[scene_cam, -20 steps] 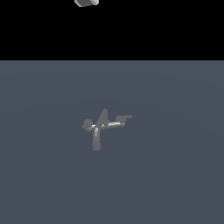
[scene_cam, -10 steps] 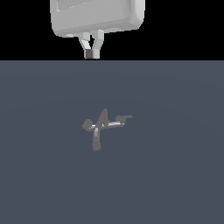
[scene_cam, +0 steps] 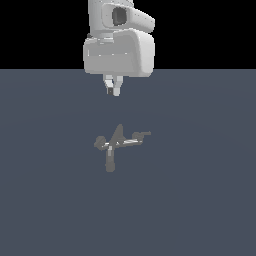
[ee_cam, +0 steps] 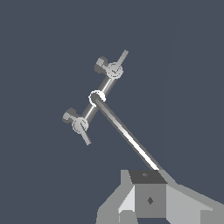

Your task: Turn on the faucet by rotating a designated handle.

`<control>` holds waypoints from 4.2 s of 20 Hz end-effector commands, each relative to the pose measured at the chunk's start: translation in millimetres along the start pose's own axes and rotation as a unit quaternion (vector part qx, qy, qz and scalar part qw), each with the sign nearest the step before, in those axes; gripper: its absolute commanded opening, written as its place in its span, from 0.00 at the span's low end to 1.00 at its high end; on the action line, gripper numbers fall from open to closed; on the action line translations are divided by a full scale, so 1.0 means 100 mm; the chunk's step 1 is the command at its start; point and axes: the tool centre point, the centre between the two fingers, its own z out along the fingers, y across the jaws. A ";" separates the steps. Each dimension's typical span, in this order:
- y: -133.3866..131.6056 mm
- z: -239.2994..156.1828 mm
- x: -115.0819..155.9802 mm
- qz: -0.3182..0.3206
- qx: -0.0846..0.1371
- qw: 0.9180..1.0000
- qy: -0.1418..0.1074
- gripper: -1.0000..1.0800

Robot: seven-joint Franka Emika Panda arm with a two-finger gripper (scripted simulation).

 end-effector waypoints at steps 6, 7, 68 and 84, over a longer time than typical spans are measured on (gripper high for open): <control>-0.19 0.46 0.41 0.077 0.003 0.997 0.005 0.00; -0.21 0.52 0.47 0.088 0.003 0.996 0.006 0.00; 0.22 1.74 1.55 0.303 0.012 0.953 0.022 0.00; 0.13 1.75 1.07 0.306 0.008 0.952 0.020 0.00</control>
